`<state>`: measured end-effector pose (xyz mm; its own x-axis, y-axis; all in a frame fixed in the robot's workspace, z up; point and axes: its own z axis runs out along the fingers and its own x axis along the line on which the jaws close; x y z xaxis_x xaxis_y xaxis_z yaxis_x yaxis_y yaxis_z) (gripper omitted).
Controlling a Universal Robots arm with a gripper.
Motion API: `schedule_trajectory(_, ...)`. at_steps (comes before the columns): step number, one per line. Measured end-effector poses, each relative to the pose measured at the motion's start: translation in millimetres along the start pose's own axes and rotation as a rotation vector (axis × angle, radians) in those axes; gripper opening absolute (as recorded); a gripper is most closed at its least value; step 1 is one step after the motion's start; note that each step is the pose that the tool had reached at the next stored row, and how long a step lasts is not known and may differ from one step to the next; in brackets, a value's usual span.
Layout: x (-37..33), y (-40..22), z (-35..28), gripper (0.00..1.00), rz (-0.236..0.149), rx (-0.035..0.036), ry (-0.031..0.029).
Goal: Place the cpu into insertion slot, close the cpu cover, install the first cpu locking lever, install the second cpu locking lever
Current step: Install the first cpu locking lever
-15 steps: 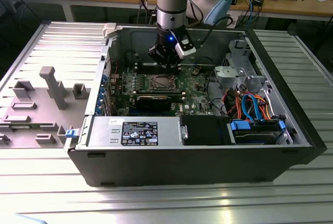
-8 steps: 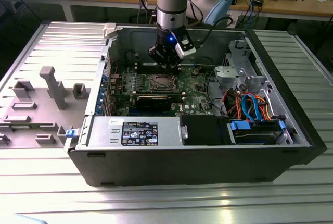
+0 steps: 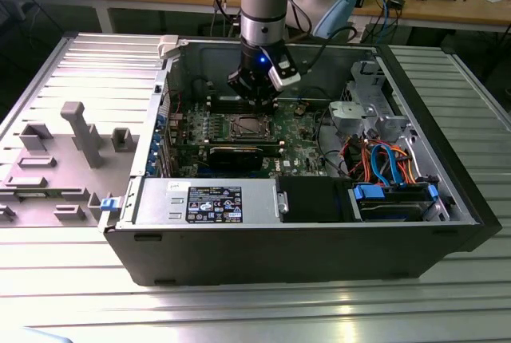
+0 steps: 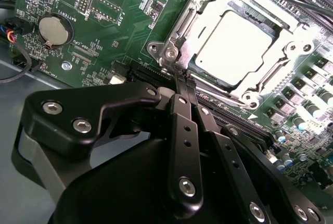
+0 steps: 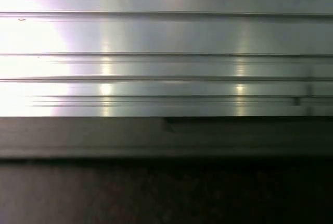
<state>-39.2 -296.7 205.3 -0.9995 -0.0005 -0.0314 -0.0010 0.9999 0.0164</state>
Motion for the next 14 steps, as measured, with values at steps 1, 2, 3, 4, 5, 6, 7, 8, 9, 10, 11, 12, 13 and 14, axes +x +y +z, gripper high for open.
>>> schedule_trajectory(1,0.0,0.0,0.3,0.11,0.0,0.0005,0.0001)
schedule_trajectory(2,0.0,-0.1,0.6,0.11,0.0,0.0006,0.0001)
schedule_trajectory(3,0.1,-0.1,0.9,0.11,0.0,0.0007,0.0002)
schedule_trajectory(4,0.1,-0.1,1.2,0.11,0.0,0.0007,0.0002)
schedule_trajectory(5,0.1,-0.1,1.4,0.11,0.0,0.0008,0.0002)
schedule_trajectory(6,0.1,-0.1,1.5,0.11,0.0,0.0007,0.0002)
schedule_trajectory(7,0.1,-0.1,1.6,0.11,0.0,0.0005,0.0001)
schedule_trajectory(8,0.1,-0.1,1.7,0.11,0.0,0.0003,0.0001)
schedule_trajectory(9,0.1,-0.1,1.7,0.11,0.0,0.0004,0.0001)
schedule_trajectory(10,0.1,-0.1,1.7,0.11,0.0,0.0005,0.0)
schedule_trajectory(11,0.1,-0.1,1.7,0.11,0.0,0.0004,0.0)
schedule_trajectory(12,0.0,0.0,1.4,0.11,0.0,0.0,-0.0003)
schedule_trajectory(13,0.0,0.0,1.3,0.11,0.0,-0.0003,-0.0004)
schedule_trajectory(14,0.0,0.0,1.3,0.11,0.0,-0.0004,-0.0003)
